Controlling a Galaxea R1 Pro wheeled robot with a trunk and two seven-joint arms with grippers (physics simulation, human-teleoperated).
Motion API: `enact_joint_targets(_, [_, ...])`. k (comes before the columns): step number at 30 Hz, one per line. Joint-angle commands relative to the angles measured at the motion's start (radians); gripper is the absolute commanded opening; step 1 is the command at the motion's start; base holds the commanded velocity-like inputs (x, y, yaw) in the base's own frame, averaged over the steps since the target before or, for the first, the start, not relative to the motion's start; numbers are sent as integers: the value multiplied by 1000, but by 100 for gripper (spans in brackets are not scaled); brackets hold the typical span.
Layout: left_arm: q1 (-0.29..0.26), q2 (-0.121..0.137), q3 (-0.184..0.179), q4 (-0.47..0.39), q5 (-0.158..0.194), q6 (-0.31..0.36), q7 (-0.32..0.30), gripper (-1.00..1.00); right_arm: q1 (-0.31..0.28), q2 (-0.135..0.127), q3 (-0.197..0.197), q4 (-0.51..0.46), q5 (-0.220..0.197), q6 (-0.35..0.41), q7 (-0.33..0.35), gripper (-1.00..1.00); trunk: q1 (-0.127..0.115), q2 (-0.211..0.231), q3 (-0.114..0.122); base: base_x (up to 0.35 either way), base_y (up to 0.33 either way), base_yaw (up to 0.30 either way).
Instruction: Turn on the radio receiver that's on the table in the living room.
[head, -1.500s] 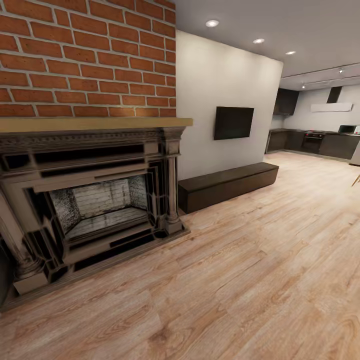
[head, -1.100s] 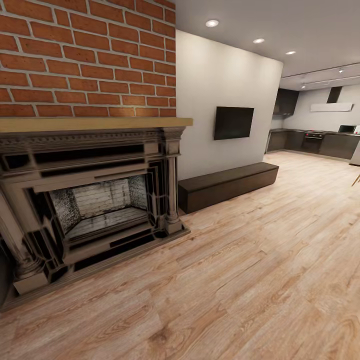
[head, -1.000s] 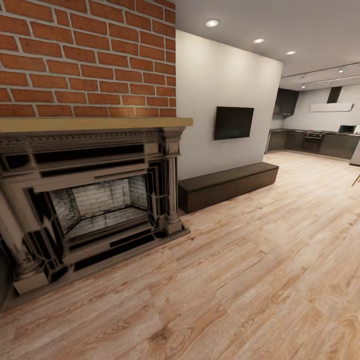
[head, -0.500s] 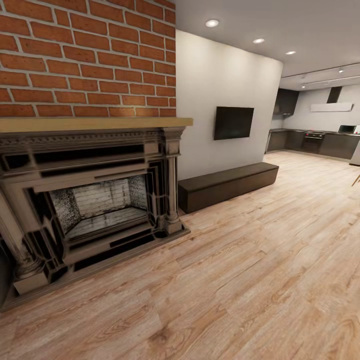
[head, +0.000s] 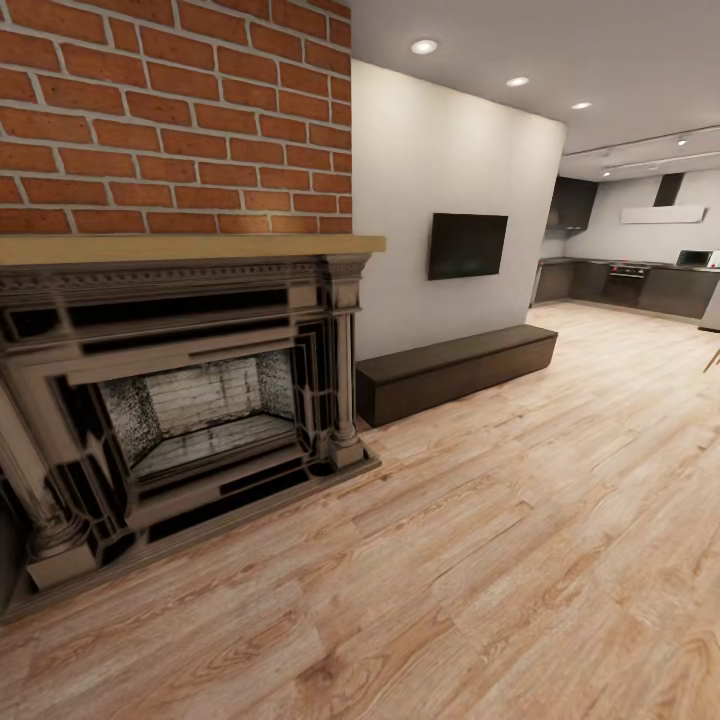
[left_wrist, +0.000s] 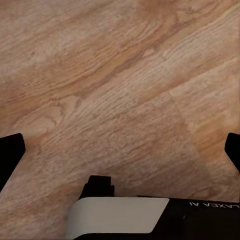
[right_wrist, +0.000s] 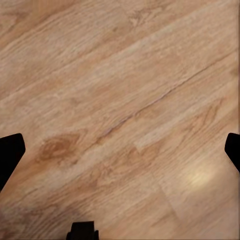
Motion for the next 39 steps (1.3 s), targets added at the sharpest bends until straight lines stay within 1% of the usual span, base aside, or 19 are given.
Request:
enact_joint_targets(1, [-1, 1, 13, -3, 3, -1, -1, 100, -1, 0, 1, 1, 0, -2, 0, 100, 0, 0, 0, 0, 0, 0])
enact_joint_targets(3, [-2, 3, 42, -5, 7, -8, -3, 100, -3, 0, 2, 2, 1, -16, 1, 100, 0, 0, 0, 0, 0, 0])
enact_joint_targets(5, [-2, 4, 63, -6, 7, -14, -4, 100, -4, 0, 3, 3, 0, -48, 1, 100, 0, 0, 0, 0, 0, 0])
enact_joint_targets(9, [-2, 5, 76, -5, 7, -18, -5, 100, -4, 0, 5, 5, -1, -70, 0, 100, 0, 0, 0, 0, 0, -38])
enact_joint_targets(12, [-2, 5, 78, -5, 6, -20, -5, 100, -4, 0, 6, 5, -2, -74, 0, 100, 0, 0, 0, 0, 0, -215])
enact_joint_targets(16, [-3, 6, 79, -4, 5, -42, -5, 100, -4, 0, 6, 5, -2, -75, 1, 100, 0, 0, 0, 0, 0, -263])
enact_joint_targets(20, [-3, 18, 80, -4, 5, -59, -5, 100, -4, 0, 6, 5, -2, -75, 1, 100, 0, 0, 0, 0, 0, -276])
enact_joint_targets(24, [-3, 21, 80, -4, 6, -60, -5, 100, -4, 0, 7, 5, 0, -75, 1, 100, 0, 0, 0, 0, 0, -278])
enact_joint_targets(27, [-2, 23, 80, -4, 6, -60, -4, 100, -4, 0, 7, 5, 14, -75, 1, 100, 0, 0, 0, 0, 0, -278])
enact_joint_targets(31, [-2, 30, 80, -4, 6, -60, -4, 100, -4, 0, 6, 5, 21, -75, 1, 100, 0, 0, 0, 0, 0, -278])
enact_joint_targets(39, [-2, 33, 80, -4, 6, -61, -1, 100, -4, 0, 7, 7, 24, -75, 1, 100, 0, 0, 0, 0, 0, -278])
